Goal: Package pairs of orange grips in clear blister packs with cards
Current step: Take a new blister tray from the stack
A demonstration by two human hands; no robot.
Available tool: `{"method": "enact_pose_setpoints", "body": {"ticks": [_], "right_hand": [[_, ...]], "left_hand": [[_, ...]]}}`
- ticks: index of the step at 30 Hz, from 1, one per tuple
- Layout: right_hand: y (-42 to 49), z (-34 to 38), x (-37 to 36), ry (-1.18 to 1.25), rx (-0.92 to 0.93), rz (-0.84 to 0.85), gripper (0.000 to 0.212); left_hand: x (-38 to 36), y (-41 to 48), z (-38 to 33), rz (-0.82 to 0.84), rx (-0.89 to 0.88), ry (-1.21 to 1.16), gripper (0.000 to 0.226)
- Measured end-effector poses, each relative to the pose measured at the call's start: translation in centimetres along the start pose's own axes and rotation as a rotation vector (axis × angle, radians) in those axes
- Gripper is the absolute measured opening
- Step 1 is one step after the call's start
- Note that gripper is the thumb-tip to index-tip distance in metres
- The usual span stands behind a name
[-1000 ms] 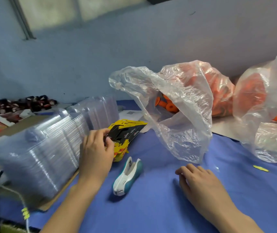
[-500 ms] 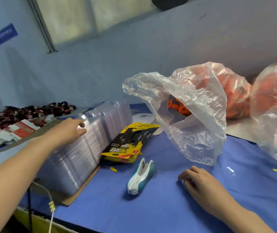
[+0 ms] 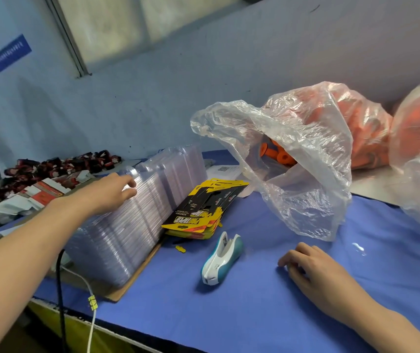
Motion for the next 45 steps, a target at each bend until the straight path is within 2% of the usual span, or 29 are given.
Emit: {"method": "enact_pose_setpoints", "body": {"ticks": [3,6,11,13,18,25,28,30,32,35,37,41,45], "right_hand": [[0.0,0.0,0.0,0.007,0.005,-0.005,0.022],[0.0,0.0,0.0,0.016,0.004,-0.004,0.022],[0.0,-0.1,0.0,0.025,0.007,0.002,0.021],[0.0,-0.1,0.0,0.028,0.012,0.006,0.021],[0.0,-0.2,0.0,0.034,0.010,0.001,0.019],[0.0,-0.2,0.0,0.041,0.009,-0.011,0.019],[0.0,-0.3,-0.1,0.040,0.008,-0.015,0.019],[0.1,-0.3,-0.1,0.041,0.013,-0.013,0.019],[0.1,-0.2,-0.1,0.039,0.016,-0.010,0.019],[0.1,-0.3,-0.2,0.041,0.014,-0.006,0.019],[0.1,-0.4,-0.2,0.041,0.012,-0.005,0.020],[0.1,-0.4,-0.3,0.042,0.013,0.002,0.020],[0.1,-0.4,-0.3,0.038,0.007,-0.001,0.020]], "left_hand": [[-0.1,0.0,0.1,0.000,-0.007,0.019,0.036],[0.1,0.0,-0.2,-0.033,-0.019,0.145,0.035],[-0.2,0.2,-1.8,-0.170,-0.033,0.424,0.011],[-0.5,0.2,-2.2,-0.154,-0.030,0.449,0.004],[-0.2,0.4,-2.3,-0.153,-0.027,0.475,0.009],[1.0,0.4,-1.1,-0.332,-0.058,0.538,0.008],[0.3,1.0,-0.4,-0.188,-0.107,0.613,0.009],[0.0,1.2,-0.3,-0.114,-0.132,0.718,0.022],[-0.1,1.2,-0.5,-0.095,-0.177,0.830,0.036],[-0.1,1.0,-0.9,-0.114,-0.226,0.998,0.036],[0.0,1.1,-1.1,-0.150,-0.209,0.985,0.038],[0.2,1.4,-1.1,-0.129,-0.188,0.651,0.056],[0.1,1.1,-1.6,-0.151,-0.152,0.753,0.042]]}}
Point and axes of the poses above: each hand's wrist, its own y-axis towards the middle knuckle, its own x-axis out of the back of the hand, z = x × y, the point moved 4 cm from there along y, towards the middle knuckle, and after that the axes turned 4 degrees about -y, right-handed, at the moved point
